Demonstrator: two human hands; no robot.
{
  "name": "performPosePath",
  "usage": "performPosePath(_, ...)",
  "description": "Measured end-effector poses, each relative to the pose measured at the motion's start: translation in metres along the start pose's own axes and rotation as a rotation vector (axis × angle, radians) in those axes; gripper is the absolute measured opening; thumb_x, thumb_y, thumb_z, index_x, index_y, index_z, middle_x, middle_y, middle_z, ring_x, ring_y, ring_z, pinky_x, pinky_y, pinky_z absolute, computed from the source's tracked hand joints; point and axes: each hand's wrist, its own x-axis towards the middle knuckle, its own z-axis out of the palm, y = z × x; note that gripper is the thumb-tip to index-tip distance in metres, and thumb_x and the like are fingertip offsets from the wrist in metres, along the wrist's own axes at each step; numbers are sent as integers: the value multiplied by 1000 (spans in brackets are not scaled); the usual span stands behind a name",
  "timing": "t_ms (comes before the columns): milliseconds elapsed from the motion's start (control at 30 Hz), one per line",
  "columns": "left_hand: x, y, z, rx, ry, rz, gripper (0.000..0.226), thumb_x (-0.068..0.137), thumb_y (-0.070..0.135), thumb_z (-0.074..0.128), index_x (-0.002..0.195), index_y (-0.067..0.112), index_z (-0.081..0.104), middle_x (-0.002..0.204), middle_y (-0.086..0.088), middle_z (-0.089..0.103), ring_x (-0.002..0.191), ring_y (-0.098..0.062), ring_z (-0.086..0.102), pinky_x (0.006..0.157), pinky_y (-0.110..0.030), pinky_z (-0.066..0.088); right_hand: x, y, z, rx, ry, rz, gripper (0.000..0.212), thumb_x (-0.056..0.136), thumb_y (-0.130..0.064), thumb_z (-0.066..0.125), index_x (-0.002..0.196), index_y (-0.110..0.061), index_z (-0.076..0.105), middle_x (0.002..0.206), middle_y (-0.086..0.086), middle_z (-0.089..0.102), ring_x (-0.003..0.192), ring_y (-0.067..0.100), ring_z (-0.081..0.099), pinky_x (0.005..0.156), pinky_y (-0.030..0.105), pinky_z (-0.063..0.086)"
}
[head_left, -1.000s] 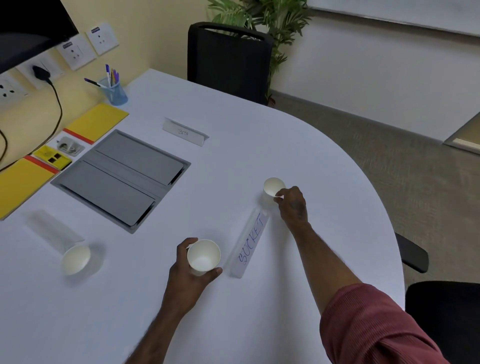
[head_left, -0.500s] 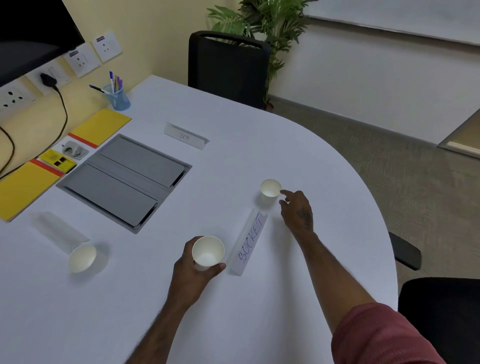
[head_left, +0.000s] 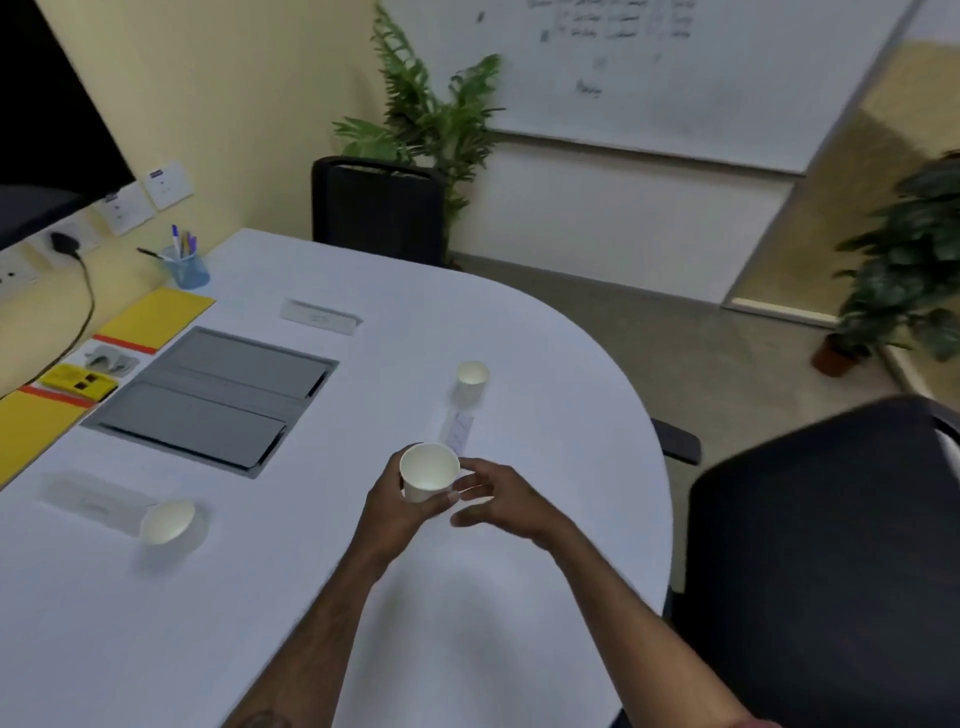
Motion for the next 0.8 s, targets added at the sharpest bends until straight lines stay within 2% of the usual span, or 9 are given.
performPosePath(100, -42, 7, 12, -28, -116, 15, 75, 59, 35, 90, 125, 42, 55, 119, 18, 66, 109, 0, 61, 79, -19, 52, -60, 0, 20, -35, 90, -21, 78, 67, -17, 88, 137, -27, 53, 119, 1, 67, 112, 13, 63, 96, 34, 54)
performPosePath(200, -82, 16, 33, -51, -215, 28, 74, 57, 35, 87, 125, 39, 56, 117, 17, 68, 108, 0, 62, 77, -18, 51, -115, 8, 30, -22, 223, -35, 77, 65, -24, 89, 133, -30, 54, 118, -5, 68, 109, 7, 64, 96, 34, 53)
performPosePath(333, -128, 31, 74, -102, -358, 53, 71, 62, 29, 85, 127, 34, 56, 118, 12, 69, 110, -5, 64, 70, -18, 54, -184, 25, 27, 7, 402, -48, 76, 66, -29, 89, 133, -32, 53, 116, -10, 67, 104, -2, 63, 88, 20, 53)
performPosePath(433, -154, 41, 113, -103, -466, 57, 76, 62, 37, 84, 131, 32, 53, 123, 9, 66, 115, -9, 61, 82, -24, 55, -232, 42, 12, 45, 509, -45, 74, 69, -29, 87, 134, -32, 52, 116, -10, 66, 104, -2, 62, 84, 16, 52)
performPosePath(567, -191, 63, 181, -74, -588, 121, 77, 60, 44, 82, 130, 32, 53, 123, 9, 66, 116, -10, 60, 94, -32, 52, -300, 62, -23, 75, 645, -72, 66, 69, -27, 84, 128, -32, 56, 116, -6, 68, 104, 6, 66, 88, 27, 56)
performPosePath(633, -209, 79, 221, -60, -643, 166, 76, 63, 40, 81, 131, 30, 52, 124, 6, 65, 116, -11, 60, 96, -32, 51, -336, 74, -47, 90, 719, -95, 61, 67, -24, 84, 122, -35, 59, 114, -5, 70, 104, 9, 68, 89, 31, 57)
performPosePath(700, -225, 97, 262, -57, -686, 216, 73, 62, 40, 81, 129, 29, 53, 121, 6, 66, 114, -12, 62, 94, -29, 51, -369, 85, -75, 96, 782, -113, 62, 66, -20, 85, 121, -32, 60, 115, -2, 71, 104, 12, 69, 91, 35, 57)
performPosePath(800, -247, 126, 324, -57, -734, 289, 75, 60, 40, 80, 128, 24, 53, 120, 1, 67, 113, -13, 63, 99, -35, 50, -418, 100, -122, 88, 857, -155, 68, 63, -20, 87, 125, -27, 59, 117, 0, 71, 107, 14, 69, 94, 40, 56)
